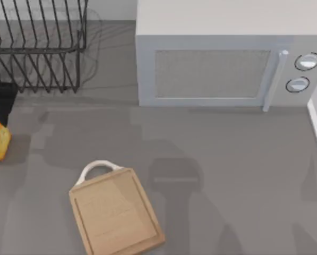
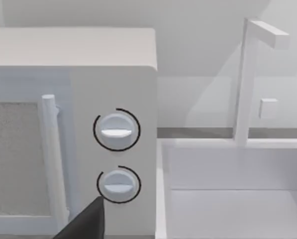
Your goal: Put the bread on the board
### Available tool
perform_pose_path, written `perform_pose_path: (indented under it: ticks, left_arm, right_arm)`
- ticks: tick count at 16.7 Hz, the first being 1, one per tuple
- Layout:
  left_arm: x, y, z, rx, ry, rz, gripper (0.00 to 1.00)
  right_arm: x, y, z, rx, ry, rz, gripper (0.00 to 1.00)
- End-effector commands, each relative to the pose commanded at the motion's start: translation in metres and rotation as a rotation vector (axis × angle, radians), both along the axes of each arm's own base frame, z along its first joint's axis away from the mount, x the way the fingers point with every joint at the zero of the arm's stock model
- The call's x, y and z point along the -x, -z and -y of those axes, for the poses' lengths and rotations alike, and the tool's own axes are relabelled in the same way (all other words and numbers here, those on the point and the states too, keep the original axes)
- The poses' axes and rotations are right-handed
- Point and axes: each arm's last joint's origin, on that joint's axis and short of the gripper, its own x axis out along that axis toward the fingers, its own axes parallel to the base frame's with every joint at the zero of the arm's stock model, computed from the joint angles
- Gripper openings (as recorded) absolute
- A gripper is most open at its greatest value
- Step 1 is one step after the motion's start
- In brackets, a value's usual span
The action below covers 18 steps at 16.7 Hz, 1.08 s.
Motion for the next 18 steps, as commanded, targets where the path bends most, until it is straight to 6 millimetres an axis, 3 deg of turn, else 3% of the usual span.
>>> perform_pose_path:
  ticks: [7,15,18]
  left_arm:
    - [-0.003,0.004,0.001,0.001,0.004,-0.011,1.0]
    - [-0.004,0.069,-0.001,0.0,0.0,-0.01,1.0]
    - [-0.004,0.073,-0.001,0.001,0.0,-0.012,1.0]
  right_arm:
    - [0.0,0.0,0.0,0.0,0.0,0.0,1.0]
    - [0.0,0.0,0.0,0.0,0.0,0.0,1.0]
    - [0.0,0.0,0.0,0.0,0.0,0.0,1.0]
